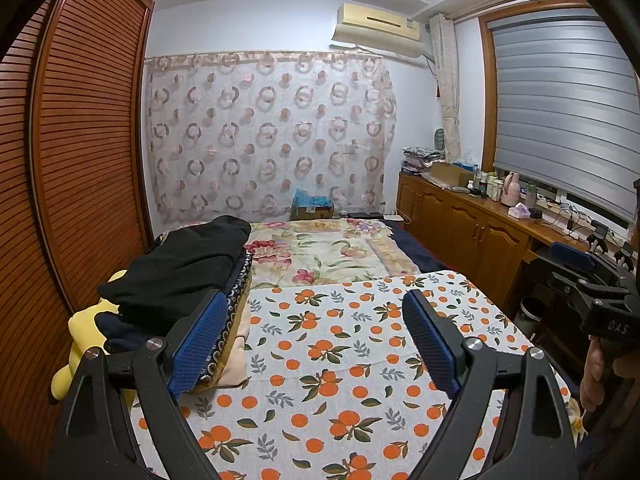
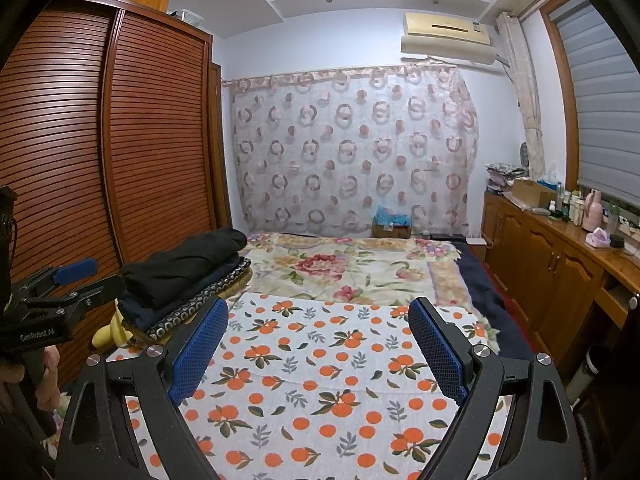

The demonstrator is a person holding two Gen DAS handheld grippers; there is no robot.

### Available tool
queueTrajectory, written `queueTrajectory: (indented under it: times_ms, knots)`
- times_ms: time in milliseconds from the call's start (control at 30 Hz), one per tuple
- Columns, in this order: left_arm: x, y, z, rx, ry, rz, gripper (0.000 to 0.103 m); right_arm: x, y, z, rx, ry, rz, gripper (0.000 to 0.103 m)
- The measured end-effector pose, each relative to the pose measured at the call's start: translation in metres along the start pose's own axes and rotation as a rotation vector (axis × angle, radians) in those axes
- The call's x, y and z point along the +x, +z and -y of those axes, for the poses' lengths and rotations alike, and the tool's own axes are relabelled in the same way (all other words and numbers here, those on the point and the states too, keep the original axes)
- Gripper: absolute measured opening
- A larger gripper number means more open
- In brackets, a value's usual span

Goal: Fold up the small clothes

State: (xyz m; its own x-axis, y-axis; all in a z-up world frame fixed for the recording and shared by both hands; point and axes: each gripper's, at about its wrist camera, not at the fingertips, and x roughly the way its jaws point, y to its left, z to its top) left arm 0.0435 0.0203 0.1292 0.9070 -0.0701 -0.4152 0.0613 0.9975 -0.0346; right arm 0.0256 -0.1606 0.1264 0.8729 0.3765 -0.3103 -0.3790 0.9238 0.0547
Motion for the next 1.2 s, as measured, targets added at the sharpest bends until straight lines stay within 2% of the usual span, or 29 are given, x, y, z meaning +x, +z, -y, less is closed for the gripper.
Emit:
queueTrajectory:
  times_ms: [1200]
  knots:
    - [-0.001, 0.0, -0.003, 0.0, 0.002, 0.0, 0.09, -0.003, 0.0, 0.017, -0.009, 0.002, 0.006, 0.092]
